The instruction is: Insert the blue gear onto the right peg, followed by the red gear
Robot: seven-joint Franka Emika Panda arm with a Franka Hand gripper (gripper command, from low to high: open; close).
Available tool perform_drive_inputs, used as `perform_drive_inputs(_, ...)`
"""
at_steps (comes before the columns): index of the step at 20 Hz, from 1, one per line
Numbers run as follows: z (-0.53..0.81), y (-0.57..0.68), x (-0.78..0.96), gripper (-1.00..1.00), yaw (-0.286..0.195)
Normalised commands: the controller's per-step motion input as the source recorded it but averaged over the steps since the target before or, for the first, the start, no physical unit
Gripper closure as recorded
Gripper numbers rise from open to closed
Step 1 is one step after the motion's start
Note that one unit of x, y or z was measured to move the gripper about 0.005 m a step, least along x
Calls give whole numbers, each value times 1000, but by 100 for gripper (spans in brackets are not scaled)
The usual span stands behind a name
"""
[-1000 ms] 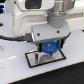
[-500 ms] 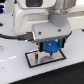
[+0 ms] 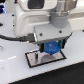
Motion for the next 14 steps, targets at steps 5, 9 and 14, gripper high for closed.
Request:
perform_drive_inputs(5, -123, 23, 242, 100, 0)
perform_drive_inputs(9, 201, 66, 221, 100, 0)
perform_drive_inputs(14, 273, 92, 241, 100, 0)
